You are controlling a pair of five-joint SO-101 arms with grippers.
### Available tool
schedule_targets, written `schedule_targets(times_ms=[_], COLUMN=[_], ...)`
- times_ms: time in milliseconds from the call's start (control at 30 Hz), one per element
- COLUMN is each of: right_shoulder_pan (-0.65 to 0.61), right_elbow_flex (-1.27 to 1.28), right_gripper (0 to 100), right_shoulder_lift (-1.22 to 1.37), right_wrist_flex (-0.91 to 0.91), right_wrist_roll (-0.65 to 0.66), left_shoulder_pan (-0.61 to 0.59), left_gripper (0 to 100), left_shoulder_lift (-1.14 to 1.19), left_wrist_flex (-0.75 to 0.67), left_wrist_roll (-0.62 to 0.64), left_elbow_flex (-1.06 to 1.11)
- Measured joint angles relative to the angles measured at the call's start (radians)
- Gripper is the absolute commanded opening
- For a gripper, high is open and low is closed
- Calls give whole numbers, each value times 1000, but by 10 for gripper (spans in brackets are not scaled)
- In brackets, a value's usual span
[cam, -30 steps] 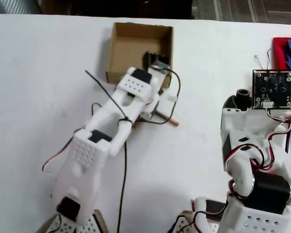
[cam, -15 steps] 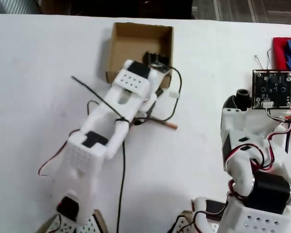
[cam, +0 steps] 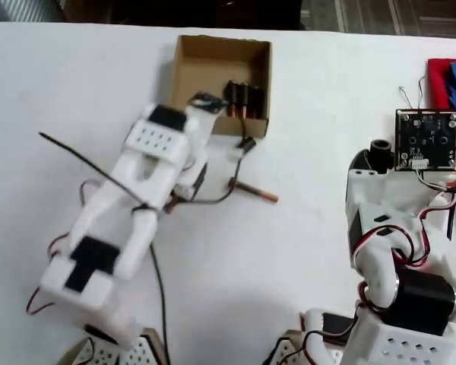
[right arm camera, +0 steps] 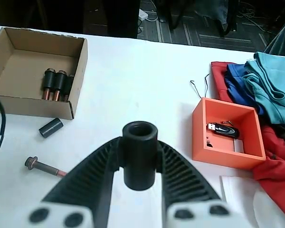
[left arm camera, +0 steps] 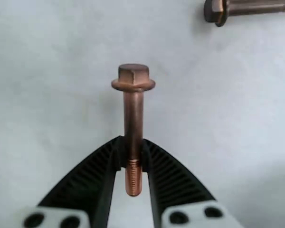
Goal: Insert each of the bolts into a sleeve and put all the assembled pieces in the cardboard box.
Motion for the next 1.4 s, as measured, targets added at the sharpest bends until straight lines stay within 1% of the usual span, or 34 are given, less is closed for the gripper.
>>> schedule_targets(times_ms=[100, 167, 233, 300, 400, 500, 700, 867, 1100, 1267, 1400], right_shoulder_pan=[0, 0, 0, 0, 0, 0, 0, -2, -80, -83, -83], right_elbow_flex=[0, 0, 0, 0, 0, 0, 0, 0, 0, -20, -20], right_gripper=[24, 24, 24, 24, 24, 24, 24, 24, 24, 24, 24], right_shoulder_lift=[0, 0, 0, 0, 0, 0, 0, 0, 0, 0, 0], right_wrist_flex=[0, 0, 0, 0, 0, 0, 0, 0, 0, 0, 0], right_wrist_roll=[0, 0, 0, 0, 0, 0, 0, 0, 0, 0, 0], left_shoulder_pan=[-3, -23, -51, -80, -114, -135, -133, -133, -133, -133, -133], left_gripper=[27, 28, 30, 65, 142, 134, 135, 135, 135, 135, 135], left_shoulder_lift=[-71, -74, -74, -61, -34, -23, -15, -15, -12, 0, 71], left_wrist_flex=[-201, -302, -345, -367, -370, -373, -382, -382, -394, -430, -436], left_wrist_roll=[-54, -60, -66, -68, -68, -69, -74, -74, -74, -74, -74], left_elbow_flex=[226, 322, 356, 361, 368, 368, 365, 304, 293, 293, 288])
